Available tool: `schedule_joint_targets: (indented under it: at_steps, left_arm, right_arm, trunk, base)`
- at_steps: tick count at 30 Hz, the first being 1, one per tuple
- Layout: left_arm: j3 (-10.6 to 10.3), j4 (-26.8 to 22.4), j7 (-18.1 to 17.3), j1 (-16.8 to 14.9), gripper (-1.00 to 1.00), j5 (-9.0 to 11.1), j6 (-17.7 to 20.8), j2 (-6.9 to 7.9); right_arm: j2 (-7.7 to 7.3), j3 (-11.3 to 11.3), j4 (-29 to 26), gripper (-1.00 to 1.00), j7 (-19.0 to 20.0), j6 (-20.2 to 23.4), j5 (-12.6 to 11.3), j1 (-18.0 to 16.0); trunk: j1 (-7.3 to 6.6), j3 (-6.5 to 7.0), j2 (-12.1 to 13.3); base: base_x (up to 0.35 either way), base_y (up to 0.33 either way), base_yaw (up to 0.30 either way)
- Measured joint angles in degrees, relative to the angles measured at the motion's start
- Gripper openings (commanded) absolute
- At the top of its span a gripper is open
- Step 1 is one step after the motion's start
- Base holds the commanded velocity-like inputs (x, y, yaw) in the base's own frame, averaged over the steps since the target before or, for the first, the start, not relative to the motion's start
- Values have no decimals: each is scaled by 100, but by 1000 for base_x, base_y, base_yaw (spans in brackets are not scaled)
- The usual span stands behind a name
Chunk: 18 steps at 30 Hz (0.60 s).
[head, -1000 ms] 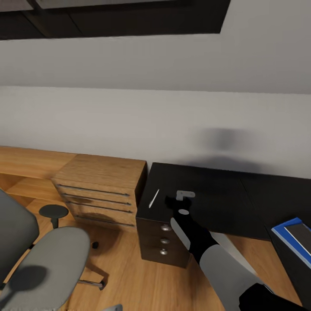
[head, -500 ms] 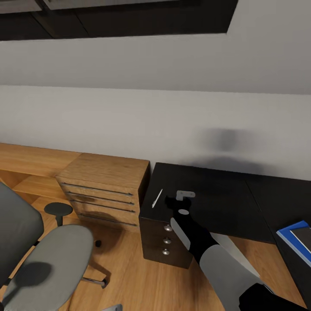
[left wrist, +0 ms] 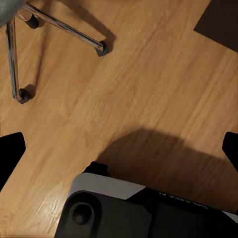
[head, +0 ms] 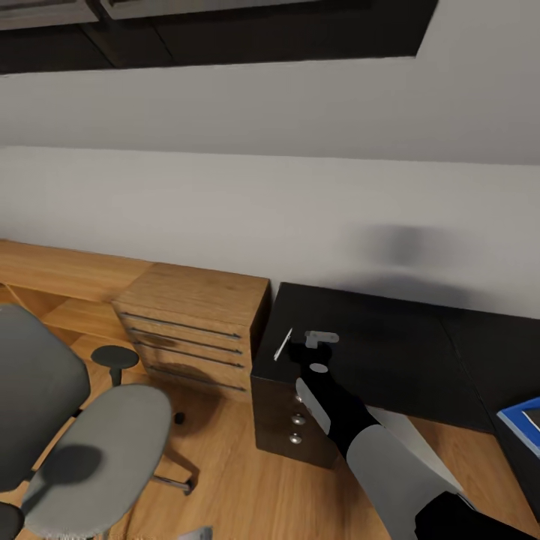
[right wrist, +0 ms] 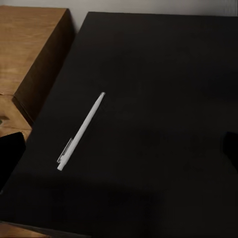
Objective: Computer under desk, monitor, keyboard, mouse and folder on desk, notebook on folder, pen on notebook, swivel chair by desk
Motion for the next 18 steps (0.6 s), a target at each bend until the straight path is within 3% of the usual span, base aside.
schedule_joint_targets:
  at_steps: [18]
  left_arm:
    - [-28, 0, 3, 0, 100, -7, -2, -3]
  right_arm:
    - [0, 0, 5, 100, 7, 0, 0, 0]
  trunk:
    - [0, 0, 0]
  base:
    - [0, 0, 272]
